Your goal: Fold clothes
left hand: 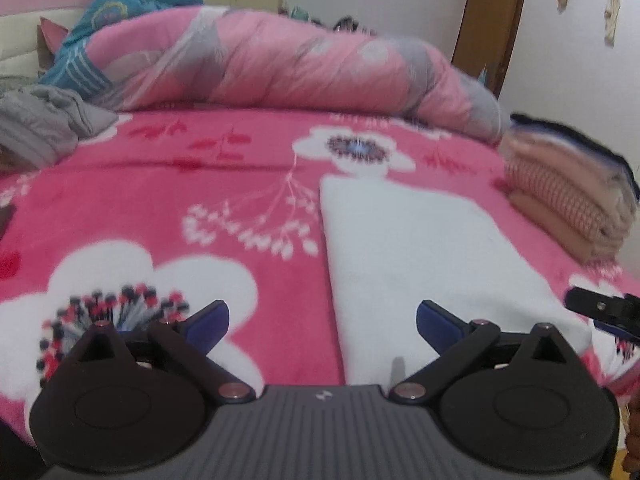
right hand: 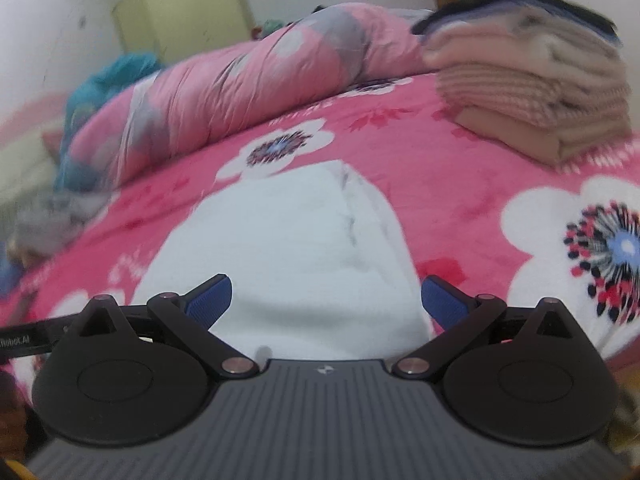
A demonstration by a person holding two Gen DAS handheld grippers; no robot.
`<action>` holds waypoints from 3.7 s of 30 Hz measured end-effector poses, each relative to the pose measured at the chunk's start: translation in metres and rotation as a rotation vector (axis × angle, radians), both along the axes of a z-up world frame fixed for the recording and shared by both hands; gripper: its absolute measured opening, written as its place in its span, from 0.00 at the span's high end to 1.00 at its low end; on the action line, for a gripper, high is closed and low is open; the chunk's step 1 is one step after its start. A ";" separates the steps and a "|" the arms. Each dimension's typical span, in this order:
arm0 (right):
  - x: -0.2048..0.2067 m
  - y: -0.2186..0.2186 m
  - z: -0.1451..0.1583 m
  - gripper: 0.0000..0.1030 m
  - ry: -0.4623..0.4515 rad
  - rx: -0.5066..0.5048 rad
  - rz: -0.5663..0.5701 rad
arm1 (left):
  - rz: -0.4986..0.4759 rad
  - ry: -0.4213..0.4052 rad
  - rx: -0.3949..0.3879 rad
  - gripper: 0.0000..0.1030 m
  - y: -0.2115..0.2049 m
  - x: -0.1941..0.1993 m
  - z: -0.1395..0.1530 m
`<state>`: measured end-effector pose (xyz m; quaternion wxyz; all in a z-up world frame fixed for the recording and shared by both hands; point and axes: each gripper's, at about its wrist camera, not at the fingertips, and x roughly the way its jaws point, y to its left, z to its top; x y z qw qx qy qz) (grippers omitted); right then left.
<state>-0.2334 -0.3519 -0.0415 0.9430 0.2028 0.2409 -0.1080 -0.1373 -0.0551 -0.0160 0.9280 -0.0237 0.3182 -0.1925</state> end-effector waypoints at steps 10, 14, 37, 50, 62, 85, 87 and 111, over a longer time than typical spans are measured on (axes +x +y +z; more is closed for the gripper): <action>0.021 -0.053 -0.003 0.01 -0.068 0.088 -0.002 | -0.080 0.020 -0.030 0.02 -0.010 0.053 -0.006; 0.045 -0.065 -0.009 0.01 -0.069 0.150 0.046 | -0.099 0.044 0.020 0.03 -0.021 0.069 -0.010; 0.137 -0.114 -0.015 0.03 0.071 0.300 0.153 | 0.030 0.146 0.244 0.03 -0.056 0.117 -0.004; 0.160 -0.124 -0.026 0.03 0.108 0.352 0.189 | 0.057 0.142 0.288 0.03 -0.060 0.121 -0.002; 0.166 -0.126 -0.034 0.03 0.102 0.390 0.196 | 0.084 0.127 0.337 0.03 -0.062 0.119 0.000; 0.159 -0.130 -0.047 0.03 0.056 0.428 0.209 | 0.028 0.054 0.104 0.03 -0.033 0.112 -0.004; 0.158 -0.129 -0.047 0.03 0.053 0.424 0.210 | 0.020 0.061 0.067 0.03 -0.031 0.113 -0.006; 0.145 -0.139 -0.044 0.27 0.109 0.463 0.417 | -0.242 0.210 -0.242 0.46 -0.013 0.145 -0.042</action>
